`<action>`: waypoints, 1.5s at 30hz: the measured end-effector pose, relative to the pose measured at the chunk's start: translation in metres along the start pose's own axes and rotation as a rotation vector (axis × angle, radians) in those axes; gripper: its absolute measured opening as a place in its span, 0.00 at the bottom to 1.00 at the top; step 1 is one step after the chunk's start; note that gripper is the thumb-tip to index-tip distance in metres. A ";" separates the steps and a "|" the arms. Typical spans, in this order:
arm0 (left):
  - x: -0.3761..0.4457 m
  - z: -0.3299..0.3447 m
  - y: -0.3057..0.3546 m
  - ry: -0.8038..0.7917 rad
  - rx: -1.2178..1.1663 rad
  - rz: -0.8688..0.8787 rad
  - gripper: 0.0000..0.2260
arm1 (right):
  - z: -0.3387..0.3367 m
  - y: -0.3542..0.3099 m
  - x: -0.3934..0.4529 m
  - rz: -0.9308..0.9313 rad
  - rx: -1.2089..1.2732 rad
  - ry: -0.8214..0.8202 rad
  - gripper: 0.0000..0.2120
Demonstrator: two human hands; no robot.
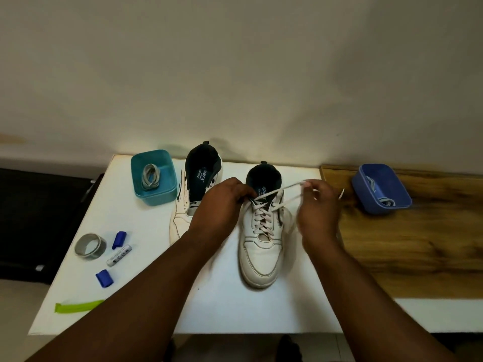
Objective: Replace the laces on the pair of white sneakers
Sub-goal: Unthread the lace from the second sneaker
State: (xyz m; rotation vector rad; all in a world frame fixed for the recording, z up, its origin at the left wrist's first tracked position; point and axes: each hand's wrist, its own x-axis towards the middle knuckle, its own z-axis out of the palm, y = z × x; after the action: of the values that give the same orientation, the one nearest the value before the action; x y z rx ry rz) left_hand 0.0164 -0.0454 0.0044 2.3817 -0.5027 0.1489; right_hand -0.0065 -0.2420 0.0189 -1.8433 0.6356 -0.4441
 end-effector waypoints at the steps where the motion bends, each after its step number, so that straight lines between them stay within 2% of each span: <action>1: 0.000 0.000 0.001 -0.004 -0.003 0.003 0.14 | -0.005 -0.004 0.005 0.185 0.189 0.054 0.08; 2: 0.000 0.001 0.001 -0.008 -0.007 0.008 0.14 | -0.010 -0.007 0.006 0.333 0.327 0.061 0.09; 3: 0.000 0.001 0.001 -0.011 -0.007 0.015 0.15 | -0.012 -0.009 0.004 0.401 0.385 0.033 0.11; 4: 0.001 0.001 0.000 -0.013 -0.006 0.017 0.15 | -0.011 -0.010 0.000 0.388 0.373 -0.015 0.13; 5: 0.001 0.001 0.000 -0.014 -0.007 0.018 0.15 | -0.010 -0.012 -0.005 0.297 0.308 -0.059 0.14; 6: 0.001 0.001 0.000 -0.013 -0.009 0.020 0.15 | -0.007 -0.011 -0.010 0.123 0.160 -0.090 0.14; 8: 0.001 0.001 0.001 -0.012 -0.008 0.030 0.15 | -0.004 -0.006 -0.015 -0.363 -0.325 -0.167 0.14; 9: 0.001 0.000 0.002 -0.015 -0.003 0.036 0.14 | 0.000 -0.003 -0.014 -0.553 -0.517 -0.224 0.17; 10: 0.000 0.000 0.002 -0.020 0.000 0.042 0.14 | 0.005 0.000 -0.014 -0.641 -0.647 -0.306 0.17; 12: 0.000 -0.002 0.002 -0.025 0.000 0.046 0.15 | 0.012 0.008 -0.017 -0.639 -0.767 -0.416 0.12; 13: 0.000 -0.002 0.001 -0.025 0.002 0.045 0.14 | 0.014 0.011 -0.020 -0.611 -0.762 -0.419 0.10; 16: 0.001 -0.001 -0.001 -0.015 0.018 0.038 0.14 | 0.010 0.012 -0.017 -0.599 -0.562 -0.247 0.07; 18: 0.002 -0.001 -0.003 0.017 0.019 0.019 0.13 | 0.000 0.009 -0.006 -0.498 -0.390 -0.071 0.06; 19: 0.002 -0.001 -0.004 0.034 0.012 0.005 0.13 | -0.006 0.006 -0.001 -0.367 -0.270 0.011 0.07; 22: 0.002 -0.002 -0.008 0.053 0.012 -0.010 0.13 | -0.026 -0.002 0.011 0.237 0.234 0.152 0.10; 23: 0.002 -0.002 -0.008 0.055 0.013 -0.009 0.13 | -0.032 -0.001 0.014 0.384 0.398 0.196 0.12; 25: 0.002 -0.002 -0.009 0.060 0.018 -0.008 0.13 | -0.042 0.001 0.020 0.507 0.644 0.297 0.15; 26: 0.002 -0.001 -0.009 0.059 0.019 -0.009 0.13 | -0.044 0.002 0.024 0.520 0.661 0.301 0.16; 28: 0.002 -0.001 -0.008 0.052 0.026 -0.010 0.13 | -0.045 0.000 0.028 0.558 0.468 0.191 0.15; 31: -0.001 -0.001 -0.002 0.058 0.046 -0.033 0.11 | -0.038 0.000 0.019 0.604 0.185 -0.141 0.10; 33: -0.005 0.001 0.004 0.063 0.062 -0.066 0.11 | -0.034 0.009 0.011 0.498 -0.214 -0.402 0.12; 35: -0.008 0.005 0.007 0.064 0.105 -0.063 0.14 | -0.034 0.015 0.006 0.277 -0.801 -0.584 0.16; 36: -0.007 0.007 0.008 0.068 0.136 -0.045 0.14 | -0.034 0.013 0.003 0.160 -1.061 -0.574 0.16; 37: -0.007 0.009 0.008 0.071 0.161 -0.028 0.13 | -0.033 0.010 -0.001 0.046 -1.192 -0.514 0.16; 39: -0.005 0.009 0.007 0.065 0.177 -0.021 0.10 | -0.032 0.003 -0.004 -0.075 -1.174 -0.401 0.18; 42: -0.004 0.011 0.009 0.070 0.169 -0.027 0.07 | -0.029 -0.003 -0.002 -0.136 -0.983 -0.351 0.22; 43: -0.004 0.013 0.010 0.081 0.145 -0.039 0.07 | -0.027 -0.004 -0.002 -0.193 -0.919 -0.324 0.21; 45: -0.004 0.015 0.013 0.094 0.074 -0.078 0.07 | -0.019 -0.003 -0.003 -0.372 -0.733 -0.270 0.14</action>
State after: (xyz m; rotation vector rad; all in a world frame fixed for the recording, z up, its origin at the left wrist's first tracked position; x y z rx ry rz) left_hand 0.0067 -0.0631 0.0002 2.4488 -0.3657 0.2474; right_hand -0.0191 -0.2534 0.0282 -2.6838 0.2738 -0.1961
